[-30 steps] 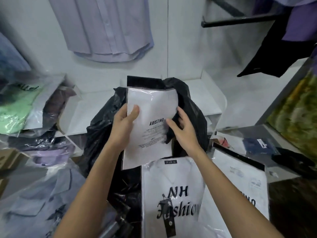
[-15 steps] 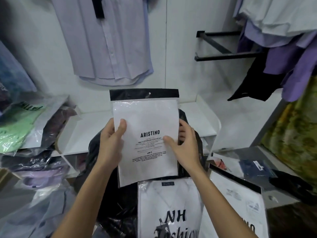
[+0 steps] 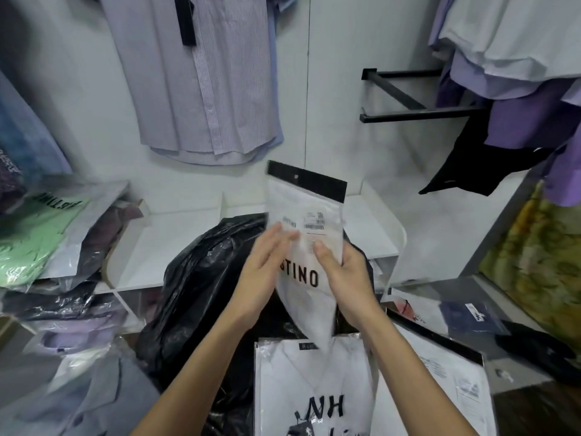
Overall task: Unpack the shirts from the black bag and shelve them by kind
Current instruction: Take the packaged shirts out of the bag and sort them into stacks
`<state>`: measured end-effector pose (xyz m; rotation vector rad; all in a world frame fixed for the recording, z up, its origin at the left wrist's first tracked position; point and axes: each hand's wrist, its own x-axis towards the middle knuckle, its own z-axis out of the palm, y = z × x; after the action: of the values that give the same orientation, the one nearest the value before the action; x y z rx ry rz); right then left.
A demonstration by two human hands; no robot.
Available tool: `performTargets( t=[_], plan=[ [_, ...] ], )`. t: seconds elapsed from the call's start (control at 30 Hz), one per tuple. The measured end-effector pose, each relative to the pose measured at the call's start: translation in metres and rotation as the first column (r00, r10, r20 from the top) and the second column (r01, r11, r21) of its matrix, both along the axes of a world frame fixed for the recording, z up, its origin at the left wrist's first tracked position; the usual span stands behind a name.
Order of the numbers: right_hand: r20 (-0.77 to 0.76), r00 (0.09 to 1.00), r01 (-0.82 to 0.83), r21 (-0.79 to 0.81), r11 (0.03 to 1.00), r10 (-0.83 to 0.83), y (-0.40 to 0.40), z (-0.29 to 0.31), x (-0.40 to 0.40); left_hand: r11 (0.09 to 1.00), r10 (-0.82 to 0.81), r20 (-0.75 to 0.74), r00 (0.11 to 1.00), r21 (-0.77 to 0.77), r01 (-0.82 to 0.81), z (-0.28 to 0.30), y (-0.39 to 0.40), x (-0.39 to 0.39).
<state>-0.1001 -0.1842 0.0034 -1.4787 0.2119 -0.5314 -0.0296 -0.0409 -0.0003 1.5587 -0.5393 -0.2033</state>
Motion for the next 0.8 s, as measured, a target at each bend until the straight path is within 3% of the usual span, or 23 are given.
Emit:
performTargets(
  t=[0.07, 0.17, 0.27, 0.43, 0.6, 0.7, 0.8],
  plan=[
    [-0.003, 1.0, -0.021, 0.014, 1.0, 0.021, -0.012, 0.004, -0.007, 0.996, 0.088, 0.033, 0.996, -0.016, -0.088, -0.004, 0.004, 0.015],
    [0.005, 0.998, -0.062, 0.1, 0.993, 0.062, -0.032, 0.009, -0.018, 0.998, 0.023, -0.133, 0.991, -0.061, -0.031, -0.009, 0.013, 0.03],
    [-0.028, 1.0, 0.012, 0.12, 0.993, -0.009, -0.047, 0.005, -0.028, 0.995, -0.037, -0.244, 0.969, -0.094, 0.014, -0.013, 0.015, 0.021],
    [-0.15, 0.986, 0.066, -0.035, 0.997, -0.07, -0.067, -0.033, -0.052, 0.991, 0.013, -0.33, 0.944, -0.12, -0.056, -0.028, -0.009, -0.005],
    [-0.282, 0.907, 0.301, -0.083, 0.95, -0.312, -0.094, -0.082, -0.095, 0.989, -0.051, -0.363, 0.93, 0.112, 0.098, -0.055, -0.049, -0.038],
    [-0.335, 0.834, 0.455, -0.035, 0.89, -0.439, -0.11, -0.106, -0.135, 0.914, -0.14, -0.353, 0.925, 0.312, 0.258, -0.081, -0.073, -0.054],
    [-0.436, 0.756, 0.546, 0.007, 0.838, -0.488, -0.13, -0.135, -0.173, 0.839, -0.235, -0.351, 0.907, 0.398, 0.371, -0.109, -0.097, -0.072]
  ],
)
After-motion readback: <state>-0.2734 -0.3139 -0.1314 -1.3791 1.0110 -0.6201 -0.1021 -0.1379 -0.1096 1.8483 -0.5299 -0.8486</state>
